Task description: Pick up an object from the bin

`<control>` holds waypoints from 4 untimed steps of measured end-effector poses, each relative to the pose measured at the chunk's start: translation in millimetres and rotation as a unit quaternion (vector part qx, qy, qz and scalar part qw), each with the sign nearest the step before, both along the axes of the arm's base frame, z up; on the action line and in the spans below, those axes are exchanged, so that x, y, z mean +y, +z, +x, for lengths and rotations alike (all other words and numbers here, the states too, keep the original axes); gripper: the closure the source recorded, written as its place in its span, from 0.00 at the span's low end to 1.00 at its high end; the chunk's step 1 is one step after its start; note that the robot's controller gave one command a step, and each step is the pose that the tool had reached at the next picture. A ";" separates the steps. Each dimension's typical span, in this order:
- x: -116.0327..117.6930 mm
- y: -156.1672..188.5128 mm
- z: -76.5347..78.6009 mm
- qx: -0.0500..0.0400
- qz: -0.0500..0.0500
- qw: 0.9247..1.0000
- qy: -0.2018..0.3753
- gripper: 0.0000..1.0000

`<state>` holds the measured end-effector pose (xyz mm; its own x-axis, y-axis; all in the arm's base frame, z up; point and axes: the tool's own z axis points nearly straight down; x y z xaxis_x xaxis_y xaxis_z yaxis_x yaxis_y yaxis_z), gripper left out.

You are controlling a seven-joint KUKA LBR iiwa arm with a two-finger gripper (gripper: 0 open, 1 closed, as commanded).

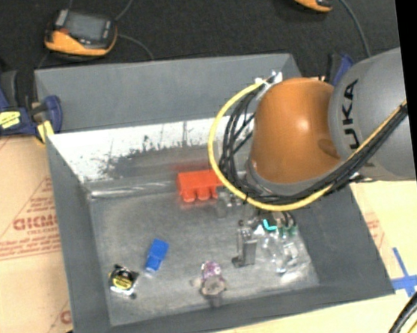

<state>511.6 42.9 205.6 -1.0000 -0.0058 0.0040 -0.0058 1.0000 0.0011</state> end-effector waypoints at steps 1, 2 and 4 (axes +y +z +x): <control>49.9 11.1 73.4 -0.006 0.001 0.998 -0.066 0.00; 105.4 -91.3 29.5 0.001 -0.001 0.999 -0.033 0.00; 101.9 -134.1 23.3 -0.004 0.001 0.999 -0.043 1.00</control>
Offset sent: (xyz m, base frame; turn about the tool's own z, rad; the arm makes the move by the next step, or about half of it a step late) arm 0.0705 0.0477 0.0097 0.1376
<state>534.8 144.8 71.5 -0.9968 0.0794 -0.0032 0.0794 0.9968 0.0038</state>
